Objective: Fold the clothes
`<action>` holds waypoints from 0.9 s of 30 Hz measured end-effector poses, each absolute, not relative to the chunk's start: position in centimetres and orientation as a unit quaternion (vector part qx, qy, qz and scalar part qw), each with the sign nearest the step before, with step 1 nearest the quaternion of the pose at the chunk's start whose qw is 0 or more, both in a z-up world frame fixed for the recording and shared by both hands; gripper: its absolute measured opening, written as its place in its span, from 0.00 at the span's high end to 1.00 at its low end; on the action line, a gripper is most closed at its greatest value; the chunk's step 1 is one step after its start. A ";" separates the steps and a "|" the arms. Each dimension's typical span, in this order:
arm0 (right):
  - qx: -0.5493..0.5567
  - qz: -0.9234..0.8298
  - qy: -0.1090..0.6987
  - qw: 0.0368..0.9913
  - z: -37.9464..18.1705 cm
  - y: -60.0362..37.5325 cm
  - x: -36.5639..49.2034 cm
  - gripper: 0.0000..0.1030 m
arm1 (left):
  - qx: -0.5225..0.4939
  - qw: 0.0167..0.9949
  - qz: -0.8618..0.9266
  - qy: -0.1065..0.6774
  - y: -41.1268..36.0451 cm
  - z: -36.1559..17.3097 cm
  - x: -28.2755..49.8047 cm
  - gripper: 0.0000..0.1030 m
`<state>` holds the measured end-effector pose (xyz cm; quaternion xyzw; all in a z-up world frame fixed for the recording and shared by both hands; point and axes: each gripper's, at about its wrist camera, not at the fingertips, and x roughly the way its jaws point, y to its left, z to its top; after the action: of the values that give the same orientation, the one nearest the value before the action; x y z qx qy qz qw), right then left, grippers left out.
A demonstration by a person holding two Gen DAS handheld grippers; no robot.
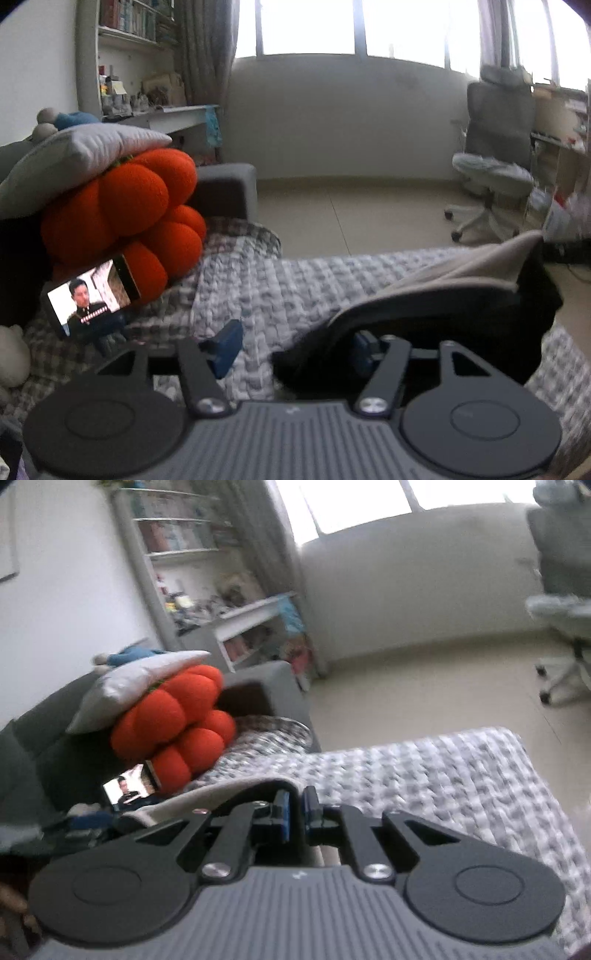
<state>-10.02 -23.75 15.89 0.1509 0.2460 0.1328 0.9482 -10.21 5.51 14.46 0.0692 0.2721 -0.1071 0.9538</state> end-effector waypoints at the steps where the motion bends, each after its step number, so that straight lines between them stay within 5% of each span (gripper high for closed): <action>1: 0.153 0.123 0.254 0.947 15.6 -24.1 -9.8 0.93 | 0.068 0.953 -0.111 0.275 5.7 14.2 -10.2 0.39; 14: 0.158 0.036 0.314 0.936 12.8 -26.7 -5.0 0.92 | 0.103 0.931 -0.184 0.299 6.8 9.9 -11.1 0.14; 19: 0.131 0.044 0.338 0.931 11.8 -25.8 -4.1 0.84 | 0.096 0.916 -0.237 0.310 6.6 7.4 -11.4 0.10; 21: 0.130 0.034 0.337 0.932 11.5 -26.0 -4.7 0.75 | 0.099 0.913 -0.233 0.319 6.3 6.3 -11.3 0.10; 23: 0.133 0.024 0.329 0.935 11.3 -26.4 -6.0 0.41 | 0.106 0.914 -0.227 0.320 6.0 5.7 -11.3 0.10; 27: 0.125 0.028 0.313 0.941 11.3 -26.6 -8.8 0.35 | 0.125 0.918 -0.226 0.301 5.3 5.4 -11.6 0.11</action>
<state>-8.81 -26.59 11.34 0.1249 0.3130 0.0281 0.9411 -11.63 5.31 5.40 0.1249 0.3013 -0.2258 0.9179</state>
